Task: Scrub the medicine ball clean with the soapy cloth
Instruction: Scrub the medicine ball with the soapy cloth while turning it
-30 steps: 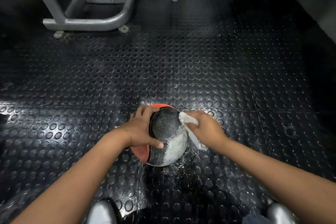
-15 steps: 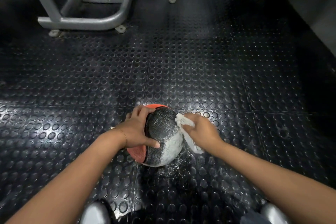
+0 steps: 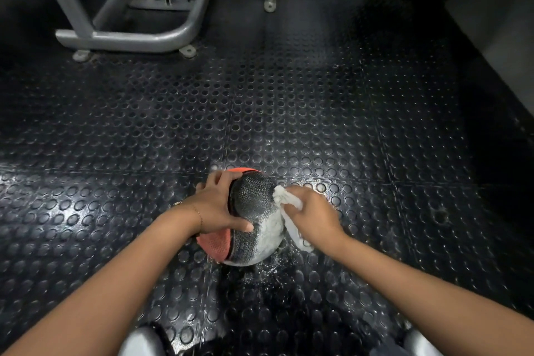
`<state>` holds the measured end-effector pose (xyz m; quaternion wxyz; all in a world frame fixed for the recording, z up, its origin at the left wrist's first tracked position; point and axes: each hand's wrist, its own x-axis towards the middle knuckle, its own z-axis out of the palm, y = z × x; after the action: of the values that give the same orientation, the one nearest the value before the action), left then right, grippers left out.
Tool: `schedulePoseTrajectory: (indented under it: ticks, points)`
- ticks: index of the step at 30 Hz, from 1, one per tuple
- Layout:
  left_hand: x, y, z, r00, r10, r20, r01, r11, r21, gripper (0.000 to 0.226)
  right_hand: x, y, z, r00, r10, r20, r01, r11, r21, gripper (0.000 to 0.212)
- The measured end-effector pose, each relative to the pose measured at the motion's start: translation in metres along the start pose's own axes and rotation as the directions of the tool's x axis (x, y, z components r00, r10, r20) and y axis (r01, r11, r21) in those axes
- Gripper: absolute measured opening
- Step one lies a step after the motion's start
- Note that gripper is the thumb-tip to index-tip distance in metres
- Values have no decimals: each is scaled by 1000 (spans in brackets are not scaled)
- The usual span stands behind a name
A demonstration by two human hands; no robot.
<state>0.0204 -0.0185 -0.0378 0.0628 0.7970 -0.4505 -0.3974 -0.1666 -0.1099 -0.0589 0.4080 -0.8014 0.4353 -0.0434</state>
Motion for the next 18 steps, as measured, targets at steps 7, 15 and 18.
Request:
schedulePoseTrajectory:
  ticks: [7,15,18]
  points:
    - [2,7,-1,1000,5,-14,-5,1000,10,105,14,13,0,996,93,-5,-93,996,-14,27]
    - [11,-5,-8,1000,1,9,0,997,-73,107,16,9,-3,999,-36,15,37,996,-85,29]
    - [17,0,-14,1000,16,24,-15,998,-59,106,22,10,-2,1000,-29,-11,28,996,-82,26]
